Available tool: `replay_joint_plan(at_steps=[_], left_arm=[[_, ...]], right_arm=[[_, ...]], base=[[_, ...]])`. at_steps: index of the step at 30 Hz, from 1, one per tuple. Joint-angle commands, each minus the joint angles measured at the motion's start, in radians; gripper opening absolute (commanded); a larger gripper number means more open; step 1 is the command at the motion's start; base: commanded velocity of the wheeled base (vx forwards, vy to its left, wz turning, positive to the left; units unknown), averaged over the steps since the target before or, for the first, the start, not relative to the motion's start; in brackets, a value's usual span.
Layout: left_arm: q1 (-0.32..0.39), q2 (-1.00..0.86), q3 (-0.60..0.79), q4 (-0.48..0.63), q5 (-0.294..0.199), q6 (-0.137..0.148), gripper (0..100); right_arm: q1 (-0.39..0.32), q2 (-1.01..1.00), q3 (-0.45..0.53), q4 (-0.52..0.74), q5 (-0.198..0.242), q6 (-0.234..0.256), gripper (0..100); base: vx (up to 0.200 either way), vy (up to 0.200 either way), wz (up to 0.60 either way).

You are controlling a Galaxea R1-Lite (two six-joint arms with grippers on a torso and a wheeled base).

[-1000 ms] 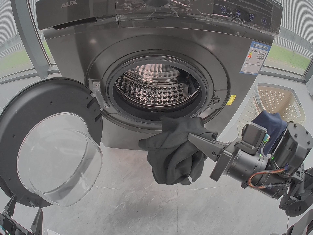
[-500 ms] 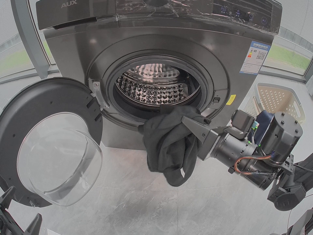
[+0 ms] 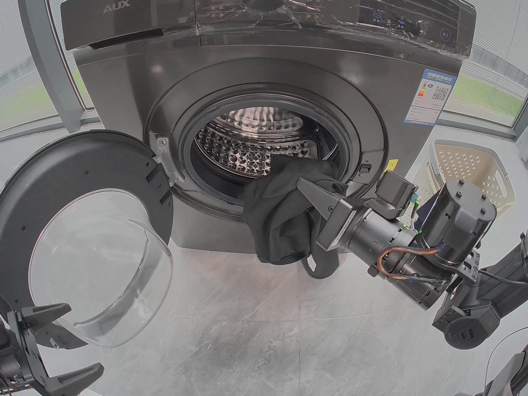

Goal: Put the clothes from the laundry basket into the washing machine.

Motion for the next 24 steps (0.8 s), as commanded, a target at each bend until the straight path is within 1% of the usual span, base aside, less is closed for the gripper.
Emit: replay_joint_plan(at_steps=[1,2,3,4,5,6,9,10,15,19,21,24], left_arm=[[-0.109,0.24,-0.058,-0.071,-0.024,-0.005,100],[-0.112,0.245,-0.06,-0.073,-0.024,-0.007,100],[-0.151,0.306,-0.076,-0.096,-0.024,-0.008,100],[-0.157,0.317,-0.078,-0.099,-0.022,-0.008,100],[-0.191,0.377,-0.093,-0.119,-0.019,-0.01,100],[-0.2,0.403,-0.099,-0.129,-0.015,-0.01,100],[-0.243,0.506,-0.104,-0.194,0.005,-0.005,100],[-0.258,0.532,-0.106,-0.218,0.013,-0.005,100],[-0.339,0.656,-0.138,-0.304,0.064,-0.01,100],[-0.363,0.714,-0.162,-0.33,0.073,-0.01,100],[-0.386,0.77,-0.191,-0.353,0.062,-0.01,100],[-0.39,0.834,-0.227,-0.361,0.062,-0.008,100]], right_arm=[[-0.005,0.008,-0.017,-0.027,0.038,0.007,0],[-0.005,0.008,-0.019,-0.027,0.037,0.007,0],[0.0,0.006,-0.028,-0.024,0.032,0.007,0],[0.0,0.006,-0.031,-0.024,0.03,0.007,0],[-0.005,0.008,-0.043,-0.021,0.026,0.007,0],[-0.008,0.009,-0.048,-0.013,0.023,0.008,0],[-0.017,0.04,-0.062,-0.026,-0.017,0.005,0],[-0.017,0.049,-0.068,-0.027,-0.023,0.007,0],[-0.015,0.048,-0.085,-0.041,-0.023,0.007,0],[-0.009,0.049,-0.08,-0.045,-0.025,0.007,0],[0.0,0.046,-0.077,-0.049,-0.026,0.007,0],[0.005,0.046,-0.074,-0.045,-0.026,0.007,0]], base=[[0.0,0.0,0.0],[0.0,0.0,0.0],[0.0,0.0,0.0],[0.0,0.0,0.0],[0.0,0.0,0.0],[0.0,0.0,0.0],[0.0,0.0,0.0],[0.0,0.0,0.0],[0.0,0.0,0.0],[0.0,0.0,0.0],[0.0,0.0,0.0],[0.0,0.0,0.0]])
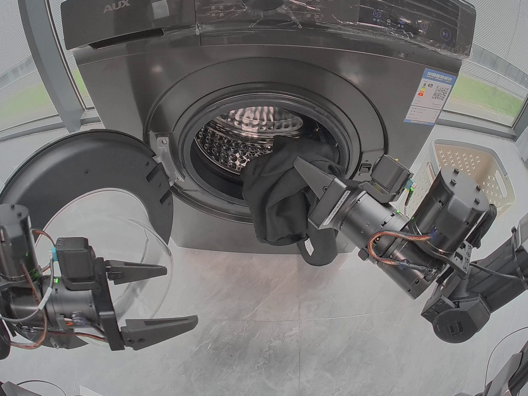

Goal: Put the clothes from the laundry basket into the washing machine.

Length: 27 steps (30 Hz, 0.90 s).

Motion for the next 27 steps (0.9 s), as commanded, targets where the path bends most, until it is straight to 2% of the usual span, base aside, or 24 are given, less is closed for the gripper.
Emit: replay_joint_plan(at_steps=[1,10,17,22,27], left_arm=[[-0.029,0.139,-0.054,-0.017,0.0,0.001,100],[-0.032,0.316,-0.106,-0.107,0.0,0.001,100],[-0.049,0.428,-0.112,-0.228,0.012,-0.004,100],[-0.062,0.466,-0.141,-0.233,0.014,-0.007,100],[-0.07,0.504,-0.157,-0.236,0.012,-0.022,100]], right_arm=[[0.011,0.002,0.003,0.0,-0.001,0.0,0],[0.022,-0.009,0.018,0.0,0.001,0.0,0],[0.046,-0.013,0.021,-0.003,-0.001,0.0,0],[0.059,-0.018,0.028,-0.003,-0.001,0.0,0],[0.063,-0.018,0.028,-0.003,-0.001,0.0,0]], base=[[0.0,0.0,0.0],[0.0,0.0,0.0],[0.0,0.0,0.0],[0.0,0.0,0.0],[0.0,0.0,0.0]])
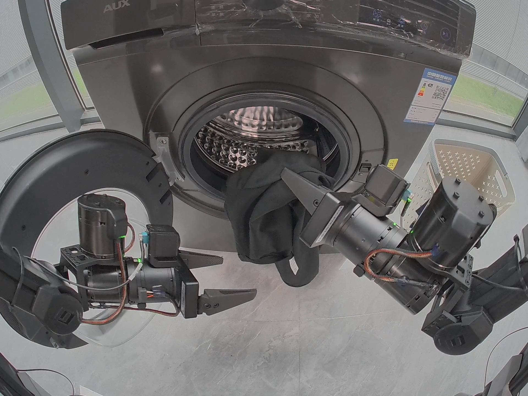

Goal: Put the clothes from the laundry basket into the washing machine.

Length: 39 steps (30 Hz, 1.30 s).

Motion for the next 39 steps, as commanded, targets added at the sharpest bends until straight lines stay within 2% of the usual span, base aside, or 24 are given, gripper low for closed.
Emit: replay_joint_plan(at_steps=[1,14,23,27,39], left_arm=[[-0.006,0.055,-0.015,-0.005,-0.001,-0.004,100],[-0.006,0.175,-0.057,-0.114,0.009,-0.019,100],[-0.029,0.213,-0.107,-0.127,0.037,-0.024,100],[-0.055,0.202,-0.128,-0.131,0.04,-0.054,100],[-0.114,0.121,-0.102,-0.163,0.042,-0.105,100]], right_arm=[[0.003,-0.004,0.001,-0.001,0.0,0.0,0],[0.005,-0.004,-0.001,-0.001,0.0,-0.003,0],[0.011,-0.006,0.001,-0.005,-0.001,-0.003,0],[0.011,-0.006,0.001,-0.014,-0.001,-0.006,0],[0.011,-0.006,0.001,-0.014,-0.001,-0.007,0]], base=[[0.0,0.0,0.0],[0.0,0.0,0.0],[0.0,0.0,0.0],[0.0,0.0,0.0],[0.0,0.0,0.0]])
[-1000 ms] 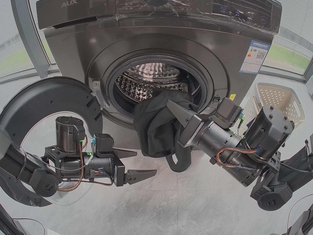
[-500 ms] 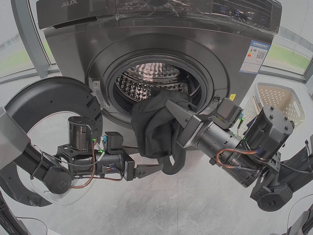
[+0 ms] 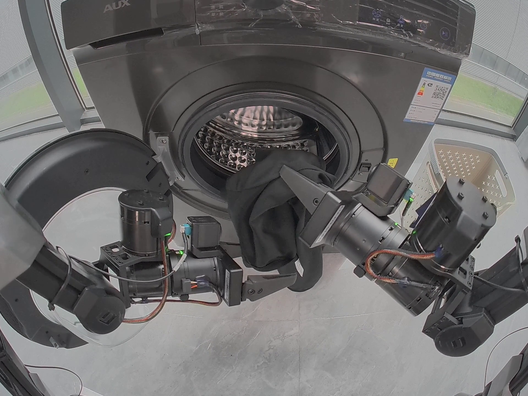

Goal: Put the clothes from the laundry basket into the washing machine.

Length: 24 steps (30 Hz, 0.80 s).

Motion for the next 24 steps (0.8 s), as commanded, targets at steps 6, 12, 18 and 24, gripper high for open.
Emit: replay_joint_plan(at_steps=[6,12,18,24], left_arm=[[-0.02,-0.067,0.055,-0.002,0.0,-0.003,100],[-0.02,-0.029,0.045,-0.011,0.003,-0.005,100],[-0.028,0.033,0.023,-0.083,0.06,-0.026,100],[-0.037,0.073,0.006,-0.175,0.113,-0.077,100]], right_arm=[[0.0,0.0,0.0,0.0,0.0,-0.002,0],[0.0,0.0,0.005,-0.001,0.0,-0.005,0],[0.0,0.0,0.006,-0.001,0.0,-0.005,0],[0.005,0.0,0.006,-0.001,0.0,-0.005,0]], base=[[0.0,0.0,0.0],[0.0,0.0,0.0],[0.0,0.0,0.0],[0.0,0.0,0.0]])
